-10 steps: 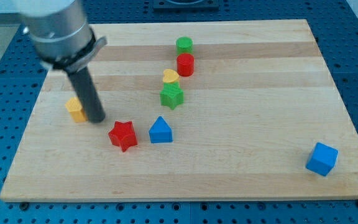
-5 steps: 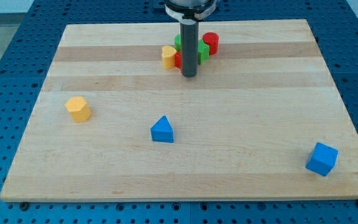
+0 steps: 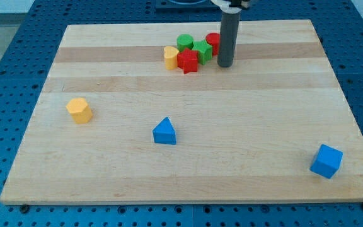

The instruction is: Push the group of blocks towards the top center

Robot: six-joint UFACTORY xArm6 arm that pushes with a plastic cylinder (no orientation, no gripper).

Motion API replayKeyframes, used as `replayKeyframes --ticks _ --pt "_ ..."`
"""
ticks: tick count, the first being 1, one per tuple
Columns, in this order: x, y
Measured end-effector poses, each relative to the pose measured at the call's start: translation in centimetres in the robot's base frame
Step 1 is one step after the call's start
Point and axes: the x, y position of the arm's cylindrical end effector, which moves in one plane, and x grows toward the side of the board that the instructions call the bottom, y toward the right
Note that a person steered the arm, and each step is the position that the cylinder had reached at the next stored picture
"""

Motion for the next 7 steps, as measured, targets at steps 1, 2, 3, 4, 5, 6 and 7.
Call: replayKeyframes --ticks 1,2,3,4,5,6,7 --pt "-1.8 0.0" --pt "-3.2 -0.2" --pt "-3.1 -1.3" --pt "-3.1 -2.8" --pt "-3.1 -2.7" --pt "-1.9 1.7" --pt "4.5 1.3"
